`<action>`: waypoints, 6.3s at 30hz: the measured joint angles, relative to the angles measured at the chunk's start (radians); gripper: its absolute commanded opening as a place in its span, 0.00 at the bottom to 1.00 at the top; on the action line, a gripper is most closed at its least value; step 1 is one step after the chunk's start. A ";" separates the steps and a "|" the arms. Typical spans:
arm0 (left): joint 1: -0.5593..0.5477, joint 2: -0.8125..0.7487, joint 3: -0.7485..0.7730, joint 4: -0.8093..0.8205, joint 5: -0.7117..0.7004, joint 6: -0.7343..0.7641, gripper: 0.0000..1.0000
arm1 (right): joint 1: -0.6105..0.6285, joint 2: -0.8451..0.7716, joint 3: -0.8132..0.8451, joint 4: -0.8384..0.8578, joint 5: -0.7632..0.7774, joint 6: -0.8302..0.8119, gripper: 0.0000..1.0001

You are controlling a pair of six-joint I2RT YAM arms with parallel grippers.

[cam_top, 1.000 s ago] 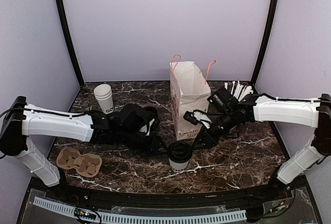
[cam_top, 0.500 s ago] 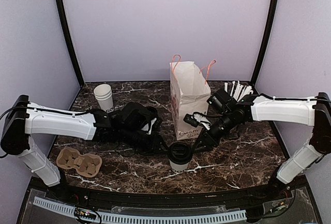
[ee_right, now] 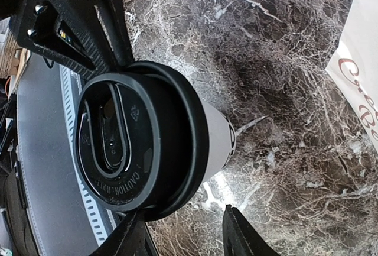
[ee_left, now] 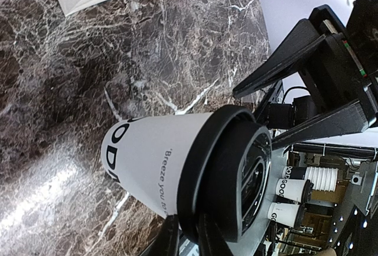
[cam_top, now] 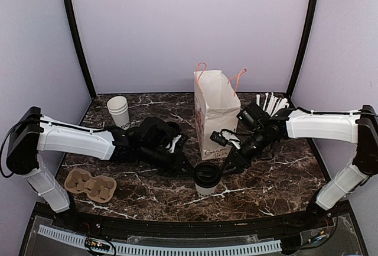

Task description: Pack the takeout coffee

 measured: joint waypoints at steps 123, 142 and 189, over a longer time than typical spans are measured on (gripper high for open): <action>0.028 -0.193 -0.126 -0.030 -0.203 -0.063 0.53 | -0.040 -0.021 0.047 0.018 0.063 -0.042 0.38; 0.024 -0.111 -0.125 0.145 -0.058 -0.151 0.44 | -0.040 0.024 0.064 0.042 0.027 -0.003 0.39; 0.040 -0.042 0.183 -0.228 -0.150 0.150 0.39 | -0.050 -0.029 0.072 -0.023 0.072 -0.098 0.43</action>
